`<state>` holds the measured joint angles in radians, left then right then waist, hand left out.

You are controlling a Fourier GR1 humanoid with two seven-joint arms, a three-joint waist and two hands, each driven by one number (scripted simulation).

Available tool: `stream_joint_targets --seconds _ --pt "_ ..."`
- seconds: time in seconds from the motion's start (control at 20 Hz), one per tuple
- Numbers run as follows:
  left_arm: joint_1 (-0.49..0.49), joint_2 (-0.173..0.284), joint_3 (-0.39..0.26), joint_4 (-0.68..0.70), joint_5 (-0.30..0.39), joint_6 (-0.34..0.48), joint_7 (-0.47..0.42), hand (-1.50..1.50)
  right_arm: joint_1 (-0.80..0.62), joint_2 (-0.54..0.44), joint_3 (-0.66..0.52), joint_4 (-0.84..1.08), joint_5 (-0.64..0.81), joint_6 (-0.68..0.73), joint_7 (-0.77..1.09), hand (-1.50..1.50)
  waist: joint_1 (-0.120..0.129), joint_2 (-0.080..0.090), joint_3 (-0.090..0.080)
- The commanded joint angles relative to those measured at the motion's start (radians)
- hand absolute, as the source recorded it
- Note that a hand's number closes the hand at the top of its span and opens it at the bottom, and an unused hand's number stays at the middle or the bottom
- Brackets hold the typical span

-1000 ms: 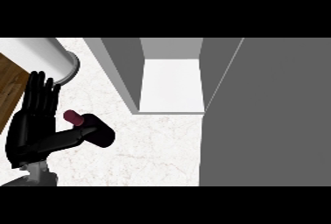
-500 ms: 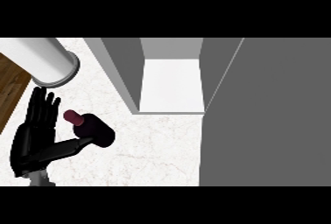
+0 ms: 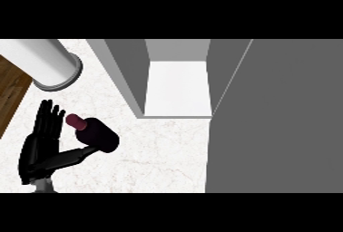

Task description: Pick up the wine, place it into the cabinet and close the cabinet

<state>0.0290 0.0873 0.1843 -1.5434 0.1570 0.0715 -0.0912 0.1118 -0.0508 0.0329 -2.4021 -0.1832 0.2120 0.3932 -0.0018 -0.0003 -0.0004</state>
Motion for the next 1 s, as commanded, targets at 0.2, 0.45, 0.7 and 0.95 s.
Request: stream_joint_targets --seconds 0.2,0.45,0.7,0.95 --pt "-0.047 0.059 0.089 0.241 0.06 -0.105 -0.15 -1.5 -0.007 0.022 0.014 -0.005 0.01 -0.015 0.012 -1.5 0.0 0.001 0.0" --pt "-0.051 0.027 0.05 0.264 0.034 -0.086 -0.156 -1.5 -0.076 0.013 0.01 -0.042 0.004 -0.055 0.099 -1.5 0.001 0.0 0.0" --pt "-0.074 0.022 0.051 0.443 0.016 -0.122 -0.287 -1.5 -0.043 -0.033 -0.098 0.004 -0.106 0.016 0.038 -1.5 -0.002 0.001 0.0" --pt "-0.193 0.001 0.038 0.567 -0.014 -0.058 -0.305 -1.5 -0.09 0.0 -0.003 -0.054 -0.018 -0.047 0.12 -1.5 -0.004 0.001 0.0"
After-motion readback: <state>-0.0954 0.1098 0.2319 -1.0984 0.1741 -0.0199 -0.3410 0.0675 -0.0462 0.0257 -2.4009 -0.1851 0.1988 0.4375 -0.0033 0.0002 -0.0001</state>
